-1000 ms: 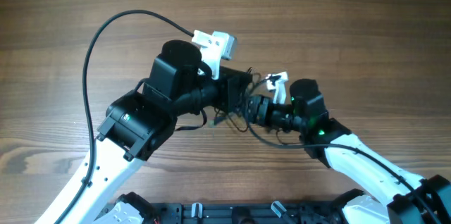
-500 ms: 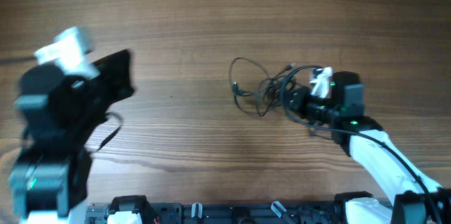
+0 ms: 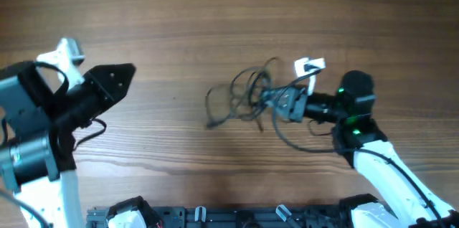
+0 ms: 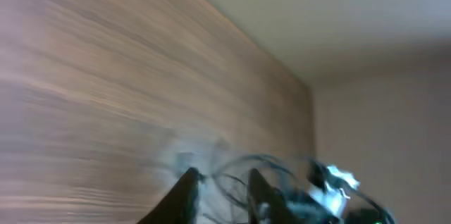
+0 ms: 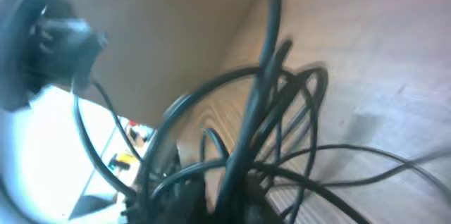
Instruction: Untangle cables
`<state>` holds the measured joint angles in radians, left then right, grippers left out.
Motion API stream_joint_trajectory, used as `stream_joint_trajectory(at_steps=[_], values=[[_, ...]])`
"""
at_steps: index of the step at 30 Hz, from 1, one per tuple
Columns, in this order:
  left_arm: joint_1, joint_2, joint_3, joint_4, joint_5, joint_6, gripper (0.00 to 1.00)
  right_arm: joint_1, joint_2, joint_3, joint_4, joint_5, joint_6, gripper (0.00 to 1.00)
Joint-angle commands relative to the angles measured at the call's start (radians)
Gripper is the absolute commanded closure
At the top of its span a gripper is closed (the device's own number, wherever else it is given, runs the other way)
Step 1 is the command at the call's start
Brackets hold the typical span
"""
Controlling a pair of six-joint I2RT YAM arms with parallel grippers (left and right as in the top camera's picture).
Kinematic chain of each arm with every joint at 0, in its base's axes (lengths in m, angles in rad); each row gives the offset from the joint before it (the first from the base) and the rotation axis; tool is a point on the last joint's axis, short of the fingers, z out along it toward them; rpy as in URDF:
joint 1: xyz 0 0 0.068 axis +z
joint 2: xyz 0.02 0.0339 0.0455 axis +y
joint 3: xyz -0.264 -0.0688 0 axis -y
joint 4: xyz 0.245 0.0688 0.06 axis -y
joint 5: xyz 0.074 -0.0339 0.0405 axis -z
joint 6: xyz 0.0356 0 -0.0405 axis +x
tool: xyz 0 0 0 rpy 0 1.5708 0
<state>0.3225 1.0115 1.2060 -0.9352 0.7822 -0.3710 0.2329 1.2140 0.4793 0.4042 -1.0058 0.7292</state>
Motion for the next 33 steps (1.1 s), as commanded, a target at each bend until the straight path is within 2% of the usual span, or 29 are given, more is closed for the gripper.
stream_joint_trajectory(at_steps=[1,2,4,6,8,10,13,16,21,25,29,33], values=[[-0.056,0.073,-0.010,-0.002,0.212,0.103,0.53,0.108,0.027,0.001,-0.142,0.500,0.038,0.00],[-0.079,0.095,-0.010,-0.005,0.212,0.103,0.46,0.124,0.040,0.001,-0.180,0.544,0.037,0.00],[-0.135,0.135,-0.010,-0.006,0.212,0.103,0.37,0.135,0.060,0.001,-0.275,0.613,0.030,0.00],[-0.175,0.158,-0.010,-0.005,0.211,0.103,0.35,0.129,0.054,0.001,-0.336,0.708,0.030,0.00],[-0.230,0.182,-0.010,-0.006,0.163,0.101,0.35,0.107,0.032,0.001,-0.351,0.724,0.029,0.00],[-0.296,0.200,-0.010,-0.014,0.054,0.063,0.36,0.087,-0.007,0.001,-0.351,0.721,0.031,0.00],[-0.416,0.224,-0.010,-0.027,-0.166,-0.090,0.39,0.056,-0.088,0.001,-0.355,0.736,0.031,0.00],[-0.532,0.249,-0.010,-0.012,-0.251,-0.159,0.40,0.021,-0.167,0.001,-0.398,0.820,0.039,0.00],[-0.742,0.374,-0.010,0.156,-0.260,-0.301,0.42,-0.059,-0.365,0.001,-0.596,0.962,0.193,0.00],[-0.870,0.533,-0.009,0.263,-0.260,-0.377,0.45,-0.068,-0.490,0.001,-0.678,0.969,0.187,0.00],[-0.924,0.670,-0.009,0.312,-0.260,-0.432,0.48,-0.068,-0.555,0.001,-0.767,1.012,0.189,0.00],[-0.953,0.759,-0.009,0.424,-0.260,-0.459,0.61,-0.068,-0.555,0.001,-0.863,1.006,0.188,0.00]])
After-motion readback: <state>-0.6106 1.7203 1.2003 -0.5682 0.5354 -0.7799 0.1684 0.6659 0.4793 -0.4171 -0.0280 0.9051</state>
